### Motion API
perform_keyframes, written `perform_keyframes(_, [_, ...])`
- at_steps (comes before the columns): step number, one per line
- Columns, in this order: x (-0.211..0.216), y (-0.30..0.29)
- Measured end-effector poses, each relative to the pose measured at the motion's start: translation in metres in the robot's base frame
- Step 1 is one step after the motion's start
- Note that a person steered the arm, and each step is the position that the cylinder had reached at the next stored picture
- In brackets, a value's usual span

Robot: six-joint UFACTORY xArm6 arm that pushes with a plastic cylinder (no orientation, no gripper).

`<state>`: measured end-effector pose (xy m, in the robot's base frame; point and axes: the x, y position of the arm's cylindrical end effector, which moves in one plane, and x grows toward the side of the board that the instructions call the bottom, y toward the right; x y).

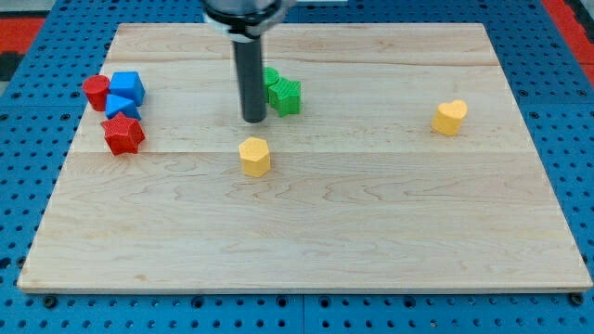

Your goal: Separate the green star from the green circle

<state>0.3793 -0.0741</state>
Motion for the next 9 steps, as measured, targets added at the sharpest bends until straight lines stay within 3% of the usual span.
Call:
perform_keyframes(2, [-0.065,-0.001])
perform_keyframes(4, [0.01,0.089])
perform_keyframes(6, [0.044,0.121])
perform_keyframes(8, [0.054,0.214])
perform_keyframes(9, [0.066,0.179])
